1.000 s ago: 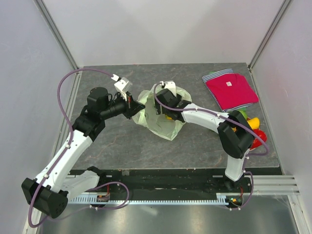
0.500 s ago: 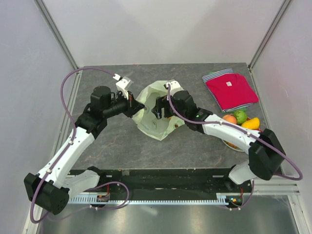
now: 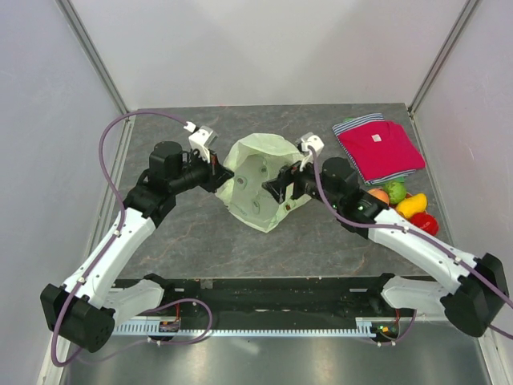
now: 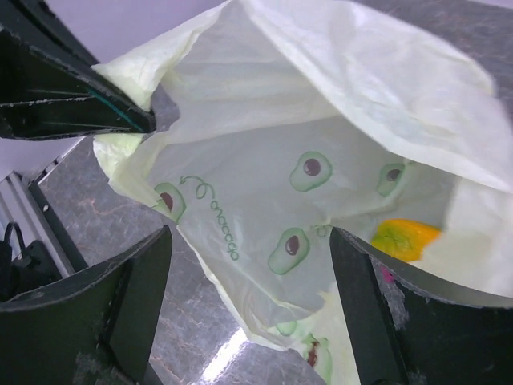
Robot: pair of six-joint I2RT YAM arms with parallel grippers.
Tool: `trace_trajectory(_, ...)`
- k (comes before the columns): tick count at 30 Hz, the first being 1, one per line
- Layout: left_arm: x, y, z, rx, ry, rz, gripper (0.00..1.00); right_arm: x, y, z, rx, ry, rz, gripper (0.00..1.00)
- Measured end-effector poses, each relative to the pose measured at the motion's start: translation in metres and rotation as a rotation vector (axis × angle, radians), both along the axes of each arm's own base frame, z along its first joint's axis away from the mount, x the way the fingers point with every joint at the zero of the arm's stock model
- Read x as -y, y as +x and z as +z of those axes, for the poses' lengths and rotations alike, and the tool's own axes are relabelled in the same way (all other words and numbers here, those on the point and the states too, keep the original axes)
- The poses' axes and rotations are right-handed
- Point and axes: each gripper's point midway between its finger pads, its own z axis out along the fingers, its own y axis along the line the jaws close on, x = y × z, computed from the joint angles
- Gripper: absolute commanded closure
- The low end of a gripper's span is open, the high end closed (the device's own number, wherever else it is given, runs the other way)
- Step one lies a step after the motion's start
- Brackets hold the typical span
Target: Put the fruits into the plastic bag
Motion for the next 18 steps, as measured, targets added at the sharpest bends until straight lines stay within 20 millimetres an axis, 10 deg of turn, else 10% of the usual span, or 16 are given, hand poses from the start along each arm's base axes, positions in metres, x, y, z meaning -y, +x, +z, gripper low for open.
trace_trajectory(18,-0.004,0.002,-0.003,-0.010,0.010,0.020,0.98,0.166,0.024,0.012,-0.044,0.069,-0.654,0.11)
